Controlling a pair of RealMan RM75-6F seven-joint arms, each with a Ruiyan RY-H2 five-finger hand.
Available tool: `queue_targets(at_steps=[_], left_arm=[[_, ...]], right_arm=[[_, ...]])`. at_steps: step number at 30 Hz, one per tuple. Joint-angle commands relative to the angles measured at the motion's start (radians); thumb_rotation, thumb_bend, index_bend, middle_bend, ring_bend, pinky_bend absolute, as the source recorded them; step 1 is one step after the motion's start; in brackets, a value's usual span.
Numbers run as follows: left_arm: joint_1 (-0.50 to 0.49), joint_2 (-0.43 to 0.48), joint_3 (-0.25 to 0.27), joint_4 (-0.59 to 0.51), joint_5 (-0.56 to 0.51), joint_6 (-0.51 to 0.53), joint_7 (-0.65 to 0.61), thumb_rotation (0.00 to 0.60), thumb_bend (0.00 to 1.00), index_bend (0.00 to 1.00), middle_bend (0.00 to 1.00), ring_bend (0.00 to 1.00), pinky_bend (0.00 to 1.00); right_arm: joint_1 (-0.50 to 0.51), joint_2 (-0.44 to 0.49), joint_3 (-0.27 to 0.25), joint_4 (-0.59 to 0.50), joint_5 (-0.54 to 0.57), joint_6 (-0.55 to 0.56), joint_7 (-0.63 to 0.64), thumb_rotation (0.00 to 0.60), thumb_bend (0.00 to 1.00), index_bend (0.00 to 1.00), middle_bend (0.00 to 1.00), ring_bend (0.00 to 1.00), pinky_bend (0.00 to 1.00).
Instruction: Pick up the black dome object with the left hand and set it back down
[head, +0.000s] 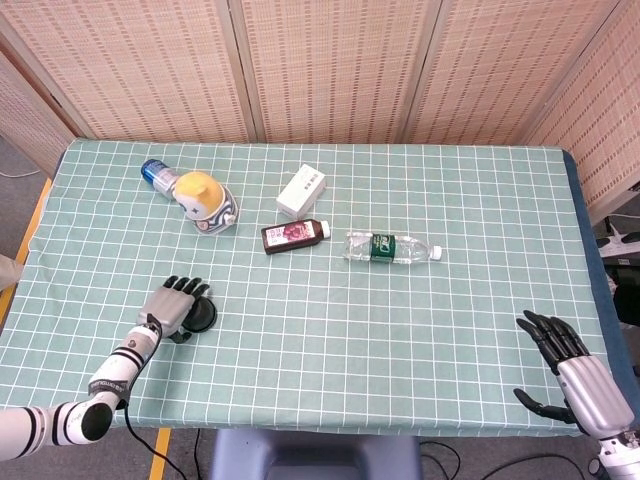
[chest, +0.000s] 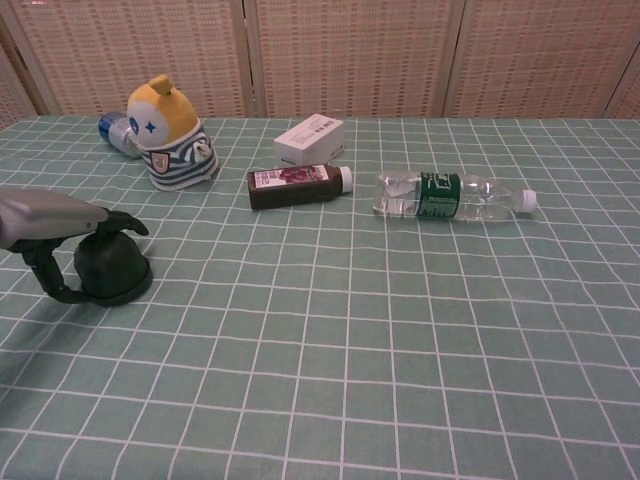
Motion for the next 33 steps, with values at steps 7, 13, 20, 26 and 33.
queue_targets(at_steps=[7, 13, 20, 26, 33], left_arm=[[-0.003, 0.026, -0.003, -0.028, 0.031, 0.017, -0.010, 0.600, 0.25, 0.00, 0.00, 0.00, 0.05], [0.017, 0.027, 0.009, -0.036, 0.087, 0.077, 0.005, 0.600, 0.26, 0.00, 0.00, 0.00, 0.05], [0.043, 0.002, 0.013, -0.009, 0.142, 0.109, -0.001, 0.600, 0.28, 0.12, 0.14, 0.00, 0.05], [0.045, -0.010, 0.007, 0.008, 0.143, 0.099, 0.004, 0.600, 0.29, 0.36, 0.29, 0.13, 0.07], [0.059, -0.017, -0.003, 0.022, 0.183, 0.113, -0.010, 0.600, 0.30, 0.51, 0.44, 0.20, 0.10]], right_arm=[[0.002, 0.001, -0.003, 0.005, -0.005, -0.002, 0.012, 0.600, 0.18, 0.00, 0.00, 0.00, 0.00], [0.004, 0.005, -0.006, 0.002, -0.007, -0.007, 0.016, 0.600, 0.18, 0.00, 0.00, 0.00, 0.00], [0.003, 0.008, -0.008, -0.003, -0.008, -0.007, 0.015, 0.600, 0.18, 0.00, 0.00, 0.00, 0.00], [0.005, 0.009, -0.009, -0.003, -0.005, -0.013, 0.017, 0.600, 0.18, 0.00, 0.00, 0.00, 0.00], [0.008, 0.010, -0.011, -0.006, -0.003, -0.023, 0.014, 0.600, 0.18, 0.00, 0.00, 0.00, 0.00]])
